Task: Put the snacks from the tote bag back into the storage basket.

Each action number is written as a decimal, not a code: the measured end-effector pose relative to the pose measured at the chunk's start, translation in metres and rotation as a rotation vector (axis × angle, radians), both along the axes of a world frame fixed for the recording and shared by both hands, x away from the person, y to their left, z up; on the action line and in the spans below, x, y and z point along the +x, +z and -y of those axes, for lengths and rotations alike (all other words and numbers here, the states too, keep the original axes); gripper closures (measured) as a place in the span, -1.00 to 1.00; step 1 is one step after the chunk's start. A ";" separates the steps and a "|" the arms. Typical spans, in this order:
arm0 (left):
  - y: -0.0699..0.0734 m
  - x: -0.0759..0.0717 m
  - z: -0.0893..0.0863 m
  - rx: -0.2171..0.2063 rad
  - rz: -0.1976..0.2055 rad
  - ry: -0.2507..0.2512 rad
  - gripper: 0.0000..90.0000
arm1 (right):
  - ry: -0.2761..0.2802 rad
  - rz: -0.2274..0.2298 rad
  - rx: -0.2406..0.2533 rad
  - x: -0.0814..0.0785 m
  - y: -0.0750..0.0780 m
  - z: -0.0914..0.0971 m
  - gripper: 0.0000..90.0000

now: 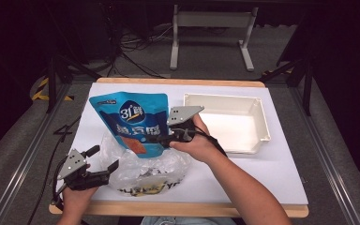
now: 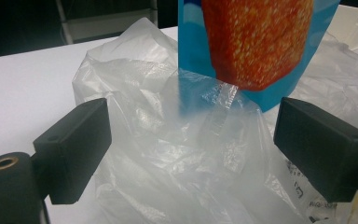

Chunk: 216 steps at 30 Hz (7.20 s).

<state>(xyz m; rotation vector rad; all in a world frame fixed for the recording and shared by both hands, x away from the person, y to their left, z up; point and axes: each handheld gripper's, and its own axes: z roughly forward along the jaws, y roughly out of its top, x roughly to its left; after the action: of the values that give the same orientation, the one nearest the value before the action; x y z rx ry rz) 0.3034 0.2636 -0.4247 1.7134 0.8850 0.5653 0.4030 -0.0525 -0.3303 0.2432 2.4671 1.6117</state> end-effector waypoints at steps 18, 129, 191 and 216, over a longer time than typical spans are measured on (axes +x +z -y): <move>0.000 0.000 0.001 -0.002 0.001 -0.004 -0.74 | 0.004 0.046 0.033 0.001 0.045 0.005 0.30; -0.002 0.002 0.000 -0.006 -0.007 0.018 -0.74 | -0.488 -0.064 0.071 0.097 0.003 0.191 0.32; -0.004 0.005 0.001 -0.004 -0.030 0.022 -0.75 | -0.562 -0.069 0.022 0.065 -0.011 0.233 -0.67; 0.001 0.003 0.002 0.011 -0.038 -0.004 -0.79 | -0.537 -0.082 0.042 -0.021 0.012 0.247 -0.79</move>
<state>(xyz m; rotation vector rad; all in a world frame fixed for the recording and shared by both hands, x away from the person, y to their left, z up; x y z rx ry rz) 0.3063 0.2617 -0.4239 1.7407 0.9064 0.5375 0.3823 -0.2999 -0.3184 0.9042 2.1579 1.4330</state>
